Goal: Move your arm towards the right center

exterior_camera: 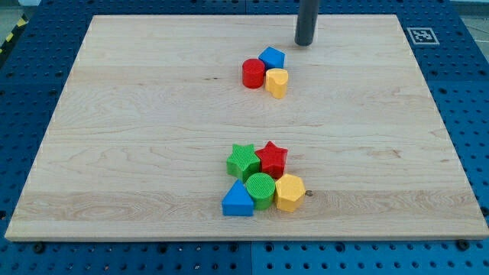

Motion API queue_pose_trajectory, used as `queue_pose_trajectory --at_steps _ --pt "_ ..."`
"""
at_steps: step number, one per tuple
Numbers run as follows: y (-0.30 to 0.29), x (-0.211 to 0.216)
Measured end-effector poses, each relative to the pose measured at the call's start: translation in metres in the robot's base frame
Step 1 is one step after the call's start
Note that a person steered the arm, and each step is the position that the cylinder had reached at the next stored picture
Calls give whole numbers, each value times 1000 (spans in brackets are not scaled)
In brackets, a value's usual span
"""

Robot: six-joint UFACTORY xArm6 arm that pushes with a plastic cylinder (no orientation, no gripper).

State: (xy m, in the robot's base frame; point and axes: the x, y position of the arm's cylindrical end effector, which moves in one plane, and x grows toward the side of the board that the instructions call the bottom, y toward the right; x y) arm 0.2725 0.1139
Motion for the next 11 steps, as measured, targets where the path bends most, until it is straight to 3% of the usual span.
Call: queue_pose_trajectory --at_steps 4,7,9,11 --pt "52 26" --pt "57 88" --pt "59 98" --pt "73 137"
